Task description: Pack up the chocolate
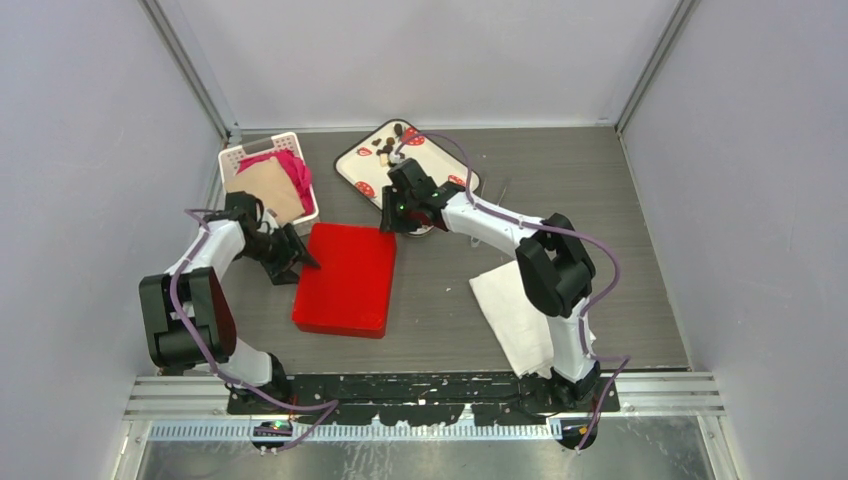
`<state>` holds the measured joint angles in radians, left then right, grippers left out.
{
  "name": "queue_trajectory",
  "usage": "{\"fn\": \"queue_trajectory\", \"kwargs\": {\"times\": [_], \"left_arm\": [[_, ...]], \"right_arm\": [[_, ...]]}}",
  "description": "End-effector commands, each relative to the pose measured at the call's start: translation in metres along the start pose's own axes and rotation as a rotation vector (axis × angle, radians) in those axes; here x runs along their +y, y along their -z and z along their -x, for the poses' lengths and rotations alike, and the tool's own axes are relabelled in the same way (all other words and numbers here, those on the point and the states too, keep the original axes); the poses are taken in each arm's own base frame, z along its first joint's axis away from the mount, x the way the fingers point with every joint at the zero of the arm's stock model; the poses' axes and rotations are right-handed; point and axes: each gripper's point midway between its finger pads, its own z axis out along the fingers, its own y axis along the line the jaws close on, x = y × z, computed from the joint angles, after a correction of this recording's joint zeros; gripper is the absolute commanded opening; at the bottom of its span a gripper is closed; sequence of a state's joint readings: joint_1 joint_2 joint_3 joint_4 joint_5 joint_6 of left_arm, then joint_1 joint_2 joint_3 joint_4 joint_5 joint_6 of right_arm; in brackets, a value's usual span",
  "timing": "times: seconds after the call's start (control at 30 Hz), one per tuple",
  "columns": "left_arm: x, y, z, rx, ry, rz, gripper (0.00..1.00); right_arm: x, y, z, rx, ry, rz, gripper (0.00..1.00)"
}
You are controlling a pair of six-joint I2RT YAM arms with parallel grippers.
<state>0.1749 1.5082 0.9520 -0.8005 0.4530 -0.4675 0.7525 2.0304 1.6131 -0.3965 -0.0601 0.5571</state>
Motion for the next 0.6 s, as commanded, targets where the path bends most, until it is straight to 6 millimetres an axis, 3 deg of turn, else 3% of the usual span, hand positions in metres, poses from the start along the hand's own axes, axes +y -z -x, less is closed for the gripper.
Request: {"fn": "queue_trajectory", "kwargs": {"times": [0.0, 0.13, 0.33, 0.57], "left_arm": [[-0.017, -0.002, 0.002, -0.016, -0.043, -0.033, 0.53], [-0.019, 0.0, -0.004, -0.014, -0.028, -0.036, 0.49], [-0.032, 0.013, -0.002, -0.039, -0.034, -0.075, 0.48], [-0.036, 0.053, 0.032, -0.207, -0.106, 0.04, 0.59]], "right_arm": [[0.031, 0.053, 0.04, -0.151, 0.026, 0.099, 0.34], [0.037, 0.065, 0.031, -0.144, 0.046, 0.131, 0.34], [0.051, 0.074, -0.001, -0.106, 0.106, 0.185, 0.34], [0.062, 0.086, -0.025, -0.094, 0.167, 0.187, 0.34]]}}
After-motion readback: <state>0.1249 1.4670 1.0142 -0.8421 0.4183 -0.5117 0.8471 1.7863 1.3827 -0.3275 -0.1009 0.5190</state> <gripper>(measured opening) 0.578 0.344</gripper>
